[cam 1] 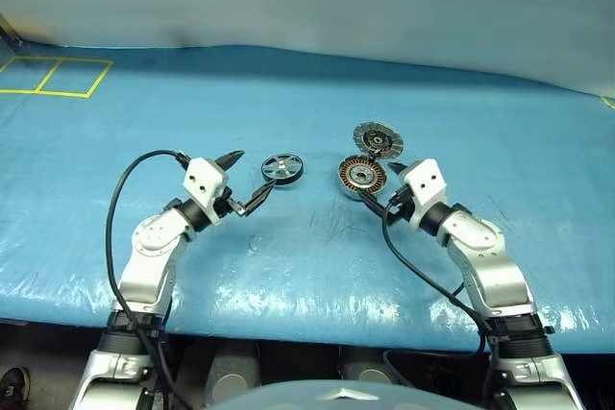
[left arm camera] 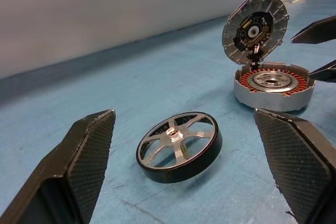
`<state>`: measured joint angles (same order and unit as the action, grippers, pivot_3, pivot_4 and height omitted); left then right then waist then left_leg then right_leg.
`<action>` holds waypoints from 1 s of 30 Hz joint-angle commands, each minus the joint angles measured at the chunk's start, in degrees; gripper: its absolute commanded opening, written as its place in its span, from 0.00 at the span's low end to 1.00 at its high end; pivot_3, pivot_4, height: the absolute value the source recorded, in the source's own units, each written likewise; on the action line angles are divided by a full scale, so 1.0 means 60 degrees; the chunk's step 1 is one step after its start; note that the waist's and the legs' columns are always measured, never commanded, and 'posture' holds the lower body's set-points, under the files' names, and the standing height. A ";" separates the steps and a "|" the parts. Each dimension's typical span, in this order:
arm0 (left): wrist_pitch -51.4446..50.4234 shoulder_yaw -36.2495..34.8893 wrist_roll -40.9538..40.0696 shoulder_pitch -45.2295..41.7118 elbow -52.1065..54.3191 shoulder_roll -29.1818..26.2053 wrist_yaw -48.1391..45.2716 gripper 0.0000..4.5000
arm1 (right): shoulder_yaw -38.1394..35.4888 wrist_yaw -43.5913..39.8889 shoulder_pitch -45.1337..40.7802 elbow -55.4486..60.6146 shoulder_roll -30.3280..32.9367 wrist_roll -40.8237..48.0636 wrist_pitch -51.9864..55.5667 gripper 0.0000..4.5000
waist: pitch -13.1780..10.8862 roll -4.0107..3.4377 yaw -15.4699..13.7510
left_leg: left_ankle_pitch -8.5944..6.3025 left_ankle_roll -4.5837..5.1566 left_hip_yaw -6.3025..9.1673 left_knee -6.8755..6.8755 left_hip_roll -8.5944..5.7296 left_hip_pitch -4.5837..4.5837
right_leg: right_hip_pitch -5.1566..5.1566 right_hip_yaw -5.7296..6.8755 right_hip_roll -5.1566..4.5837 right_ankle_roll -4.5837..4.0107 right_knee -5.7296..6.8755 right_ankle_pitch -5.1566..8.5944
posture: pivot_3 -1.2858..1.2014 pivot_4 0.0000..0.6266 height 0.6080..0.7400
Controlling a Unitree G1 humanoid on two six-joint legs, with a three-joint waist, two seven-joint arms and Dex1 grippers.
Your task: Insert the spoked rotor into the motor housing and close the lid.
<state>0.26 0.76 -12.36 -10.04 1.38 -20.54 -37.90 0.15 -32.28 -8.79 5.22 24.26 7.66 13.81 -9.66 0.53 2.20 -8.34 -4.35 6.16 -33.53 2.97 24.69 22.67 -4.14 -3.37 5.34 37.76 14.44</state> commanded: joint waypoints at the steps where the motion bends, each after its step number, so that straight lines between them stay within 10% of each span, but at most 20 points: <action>1: 0.0069 0.0039 -0.0061 -0.0151 -0.0014 0.0023 -0.0068 1.00 | -0.0112 -0.0053 -0.0020 0.0392 0.0011 0.0161 -0.0229 0.99 | 0.0000 0.0000 0.0003 | 0.0000 0.0000 0.0000 0.0000 0.0000 0.0000 | 0.0000 0.0000 0.0000 0.0000 0.0000 0.0000 | 0.52 0.24 1.00; 8: 0.0078 0.0064 -0.0052 -0.0177 -0.0051 0.0038 -0.0105 1.00 | -0.0021 -0.0449 -0.0043 0.0515 0.0247 0.0278 0.0134 0.99 | 0.0000 0.0000 0.0000 | 0.0000 0.0000 0.0000 0.0000 0.0000 0.0000 | 0.0000 0.0001 0.0000 0.0000 0.0000 0.0000 | 0.52 0.24 1.00; 18: 0.0157 0.0312 0.0114 -0.0247 -0.0238 0.0128 -0.0173 1.00 | 0.2396 -0.3507 -0.2716 0.0623 0.3648 -0.2125 0.0024 0.99 | -0.0007 -0.0006 0.0055 | -0.0001 -0.0001 -0.0009 -0.0029 0.0002 -0.0003 | 0.0000 0.0000 -0.0002 0.0005 0.0008 -0.0004 | 0.52 0.24 1.00; 30: 0.0465 0.0189 0.0094 0.0158 0.0018 0.0429 0.0198 1.00 | 0.4233 -0.6418 -0.5865 -0.2957 0.3254 -0.2915 -0.1477 0.99 | -0.0018 0.0007 0.0001 | -0.0006 -0.0003 -0.0007 -0.0013 0.0000 0.0009 | 0.0001 0.0003 -0.0003 0.0009 -0.0013 -0.0005 | 0.52 0.24 1.00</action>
<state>1.78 2.71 -11.37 -9.57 -1.14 -18.02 -37.25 25.67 -69.60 -41.86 -10.73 44.16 -8.90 7.02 -9.77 0.58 2.21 -8.38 -4.37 6.12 -33.59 2.97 24.74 22.69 -4.13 -3.39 5.40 37.68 14.41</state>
